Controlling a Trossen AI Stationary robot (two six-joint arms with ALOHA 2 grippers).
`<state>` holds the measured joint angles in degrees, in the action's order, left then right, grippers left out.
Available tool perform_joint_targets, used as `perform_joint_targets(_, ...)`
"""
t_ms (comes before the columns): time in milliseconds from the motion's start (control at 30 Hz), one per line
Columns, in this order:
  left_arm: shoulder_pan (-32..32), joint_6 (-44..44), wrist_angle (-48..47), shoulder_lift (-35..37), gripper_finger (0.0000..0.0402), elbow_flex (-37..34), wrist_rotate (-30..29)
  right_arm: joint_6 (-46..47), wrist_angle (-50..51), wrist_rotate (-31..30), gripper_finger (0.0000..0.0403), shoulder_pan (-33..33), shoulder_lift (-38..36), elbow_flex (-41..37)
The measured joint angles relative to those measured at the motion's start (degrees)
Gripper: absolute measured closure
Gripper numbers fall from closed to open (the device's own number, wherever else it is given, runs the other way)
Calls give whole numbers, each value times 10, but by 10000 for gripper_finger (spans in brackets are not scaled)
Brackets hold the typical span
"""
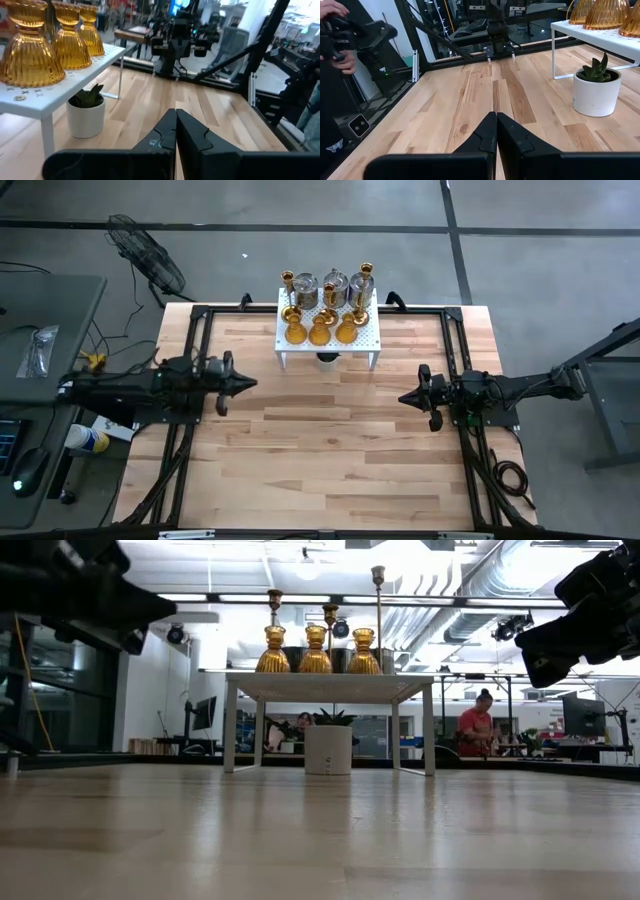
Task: Pick & Place candle stick holders
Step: Return to Home Position
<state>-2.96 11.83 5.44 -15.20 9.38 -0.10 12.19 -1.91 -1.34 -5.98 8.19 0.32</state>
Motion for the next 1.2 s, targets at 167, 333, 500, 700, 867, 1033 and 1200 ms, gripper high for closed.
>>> perform_joint_targets(167,0,-9,-24,112,401,-43,0,0,0,0,400,0,0,0)
perform_joint_targets(333,0,-11,-43,148,401,-54,4,0,0,0,400,0,0,0)
perform_joint_targets(500,0,-29,-19,149,401,-54,22,0,0,0,400,0,0,0)
perform_joint_targets(700,0,-62,-3,149,401,-54,30,0,0,0,400,0,0,0)
perform_joint_targets(867,0,-86,0,149,401,-54,47,0,0,0,400,0,0,0)
perform_joint_targets(1033,0,-86,-39,148,401,-54,82,0,0,0,400,0,0,0)
perform_joint_targets(1200,0,-86,-66,148,401,-54,97,0,0,0,400,0,0,0)
